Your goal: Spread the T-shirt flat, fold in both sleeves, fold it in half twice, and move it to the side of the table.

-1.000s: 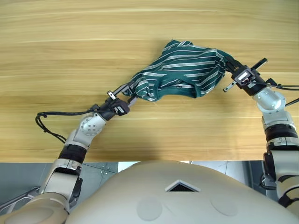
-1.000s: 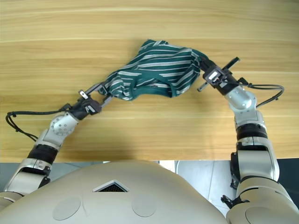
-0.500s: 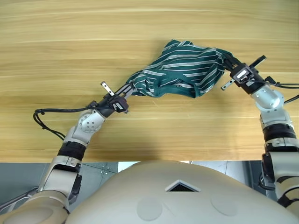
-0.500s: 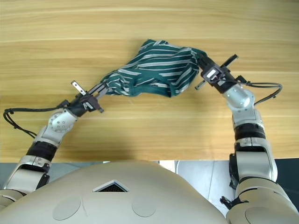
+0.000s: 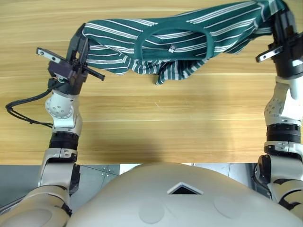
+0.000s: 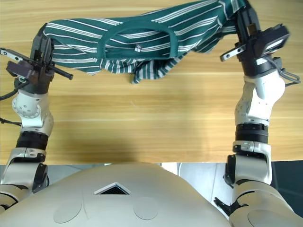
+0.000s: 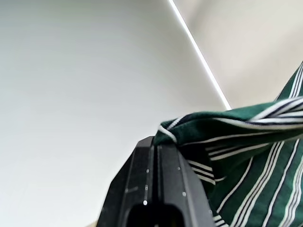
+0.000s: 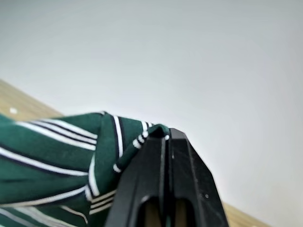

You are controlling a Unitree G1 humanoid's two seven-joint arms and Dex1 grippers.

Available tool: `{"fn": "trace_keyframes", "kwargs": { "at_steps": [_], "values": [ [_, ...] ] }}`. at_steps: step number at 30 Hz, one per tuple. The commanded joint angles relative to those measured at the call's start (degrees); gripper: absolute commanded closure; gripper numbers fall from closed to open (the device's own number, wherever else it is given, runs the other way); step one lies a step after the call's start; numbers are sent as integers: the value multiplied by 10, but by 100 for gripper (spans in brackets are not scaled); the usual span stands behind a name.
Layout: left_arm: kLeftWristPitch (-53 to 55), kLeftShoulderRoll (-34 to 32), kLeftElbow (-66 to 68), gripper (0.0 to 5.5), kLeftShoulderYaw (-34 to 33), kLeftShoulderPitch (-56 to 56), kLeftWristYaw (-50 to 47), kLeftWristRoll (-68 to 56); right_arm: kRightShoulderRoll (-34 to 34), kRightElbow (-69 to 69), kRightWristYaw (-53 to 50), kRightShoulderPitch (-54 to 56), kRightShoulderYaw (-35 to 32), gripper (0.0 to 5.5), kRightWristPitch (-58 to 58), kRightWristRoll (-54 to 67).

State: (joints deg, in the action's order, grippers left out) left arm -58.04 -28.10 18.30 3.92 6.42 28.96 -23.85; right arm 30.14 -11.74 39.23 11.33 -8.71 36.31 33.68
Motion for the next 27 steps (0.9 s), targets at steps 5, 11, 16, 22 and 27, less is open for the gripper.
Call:
{"fn": "trace_keyframes", "kwargs": {
  "at_steps": [5, 11, 16, 22, 27],
  "values": [
    [44, -30, -131, 546, -49, -25, 120, -190, -45, 57, 118, -1, -49, 550, -57, 144],
    [118, 2, 199, 546, -71, 204, 97, -49, -74, -273, -14, 215, -9, 550, 3, -113],
    [361, -15, 540, 546, 20, 619, -281, 205, -63, -603, -500, 606, 115, 550, -187, -387],
    [330, -31, 565, 546, 31, 741, -457, 306, -77, -630, -650, 714, 132, 550, -139, -460],
    [224, -51, 572, 546, 63, 511, -310, 358, -44, -627, -415, 516, 184, 550, 8, -498]
  ]
}}
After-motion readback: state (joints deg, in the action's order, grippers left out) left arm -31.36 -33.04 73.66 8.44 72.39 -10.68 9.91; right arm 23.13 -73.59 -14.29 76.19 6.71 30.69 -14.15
